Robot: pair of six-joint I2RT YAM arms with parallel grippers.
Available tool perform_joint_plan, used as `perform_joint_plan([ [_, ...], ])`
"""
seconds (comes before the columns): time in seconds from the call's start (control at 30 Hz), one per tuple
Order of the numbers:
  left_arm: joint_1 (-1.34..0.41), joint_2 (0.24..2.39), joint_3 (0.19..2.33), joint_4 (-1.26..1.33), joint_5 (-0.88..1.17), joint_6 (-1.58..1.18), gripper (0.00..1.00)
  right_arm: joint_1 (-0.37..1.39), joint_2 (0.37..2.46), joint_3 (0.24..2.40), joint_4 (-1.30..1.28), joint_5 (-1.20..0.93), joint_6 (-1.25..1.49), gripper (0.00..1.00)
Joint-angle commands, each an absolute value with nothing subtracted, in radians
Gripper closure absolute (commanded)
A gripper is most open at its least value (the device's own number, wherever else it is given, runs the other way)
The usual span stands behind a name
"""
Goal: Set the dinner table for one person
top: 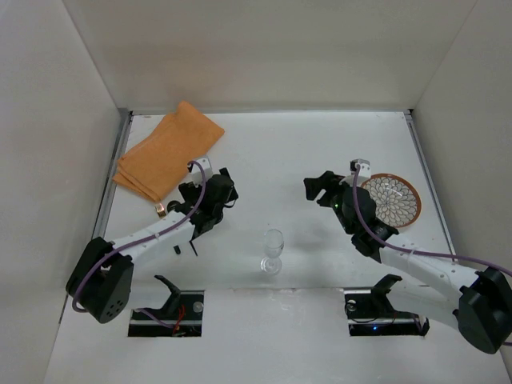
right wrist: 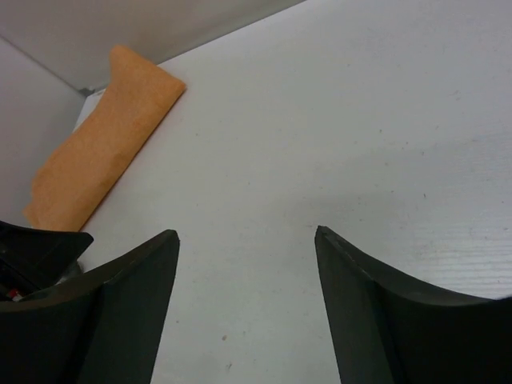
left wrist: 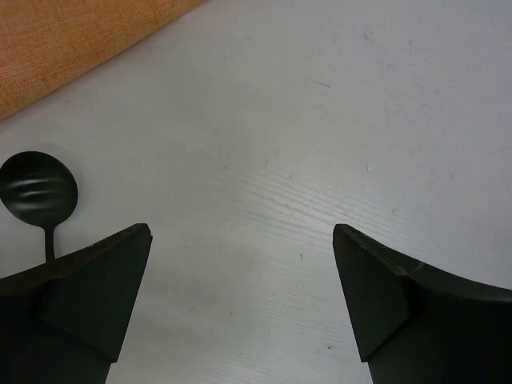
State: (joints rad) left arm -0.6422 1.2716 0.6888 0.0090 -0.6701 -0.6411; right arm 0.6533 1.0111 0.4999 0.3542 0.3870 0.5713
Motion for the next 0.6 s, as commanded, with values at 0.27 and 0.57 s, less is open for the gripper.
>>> perform_joint_plan([
  [0.27, -0.544, 1.282, 0.787, -0.018, -0.701, -0.640, 0.00, 0.651, 0.986, 0.517, 0.367, 0.382, 0.575, 0.86],
  [0.57, -0.363, 1.336, 0.877, 0.084, -0.706, -0.572, 0.00, 0.643, 0.988, 0.518, 0.350, 0.373, 0.583, 0.89],
])
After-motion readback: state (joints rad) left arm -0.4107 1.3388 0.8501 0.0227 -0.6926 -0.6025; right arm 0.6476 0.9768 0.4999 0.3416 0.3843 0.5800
